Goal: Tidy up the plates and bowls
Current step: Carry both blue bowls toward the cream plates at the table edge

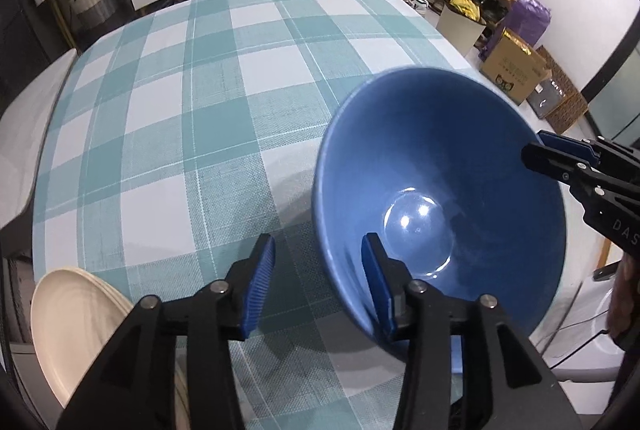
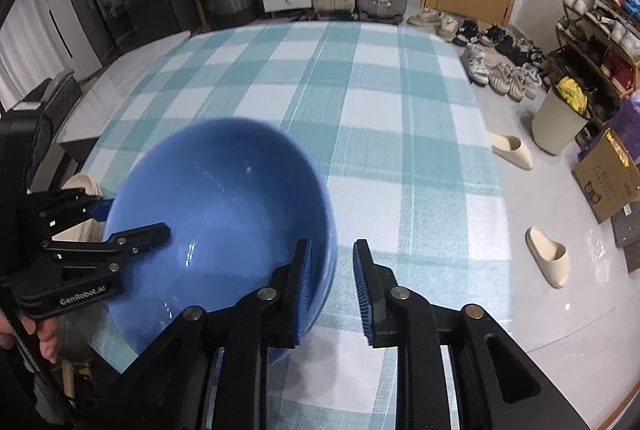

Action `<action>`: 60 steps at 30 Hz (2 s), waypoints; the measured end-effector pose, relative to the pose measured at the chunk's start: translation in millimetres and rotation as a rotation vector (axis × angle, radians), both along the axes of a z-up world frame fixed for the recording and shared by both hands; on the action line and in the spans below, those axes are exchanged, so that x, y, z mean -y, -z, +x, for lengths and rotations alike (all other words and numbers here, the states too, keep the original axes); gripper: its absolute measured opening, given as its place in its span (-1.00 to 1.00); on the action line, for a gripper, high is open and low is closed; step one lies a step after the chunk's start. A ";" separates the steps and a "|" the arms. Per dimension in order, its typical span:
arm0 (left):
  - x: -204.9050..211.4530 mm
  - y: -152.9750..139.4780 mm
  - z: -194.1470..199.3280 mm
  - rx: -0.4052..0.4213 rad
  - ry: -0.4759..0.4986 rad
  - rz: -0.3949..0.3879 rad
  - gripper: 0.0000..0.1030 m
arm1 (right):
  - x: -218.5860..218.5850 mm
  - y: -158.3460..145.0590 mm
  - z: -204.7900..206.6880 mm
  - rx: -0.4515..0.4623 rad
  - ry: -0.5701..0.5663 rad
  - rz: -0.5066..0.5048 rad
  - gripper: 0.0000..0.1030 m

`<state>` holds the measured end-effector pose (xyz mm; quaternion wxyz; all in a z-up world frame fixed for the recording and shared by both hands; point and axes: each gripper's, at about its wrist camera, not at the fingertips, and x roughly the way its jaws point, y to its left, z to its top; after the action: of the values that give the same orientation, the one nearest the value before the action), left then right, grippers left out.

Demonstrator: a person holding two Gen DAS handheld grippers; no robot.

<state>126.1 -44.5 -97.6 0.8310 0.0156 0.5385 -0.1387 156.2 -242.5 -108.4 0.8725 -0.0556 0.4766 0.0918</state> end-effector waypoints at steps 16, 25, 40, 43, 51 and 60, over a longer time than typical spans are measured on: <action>-8.7 -11.5 4.4 0.020 -0.045 -0.024 0.82 | 4.9 19.1 10.0 -0.052 0.003 0.079 -0.07; -2.9 1.7 7.0 -0.007 -0.012 -0.022 0.63 | 16.1 40.8 21.0 -0.129 0.022 0.162 -0.07; 4.0 11.5 7.0 -0.113 0.046 -0.121 -0.62 | 8.7 48.0 19.7 -0.196 -0.024 0.226 -0.60; 4.3 11.2 4.4 -0.124 0.048 -0.117 -0.62 | 8.0 47.8 18.4 -0.205 -0.020 0.219 -0.64; -0.2 11.0 -4.8 -0.139 0.050 -0.116 -0.62 | 2.7 46.0 11.9 -0.223 -0.036 0.194 -0.67; -9.4 3.9 -8.1 -0.042 0.012 -0.103 -0.06 | -7.3 36.4 4.1 -0.111 -0.078 0.053 -0.59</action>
<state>118.0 -35.1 -101.5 0.8185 -0.0270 0.5477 -0.1714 160.2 -235.2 -144.8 0.8417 -0.0461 0.5191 0.1413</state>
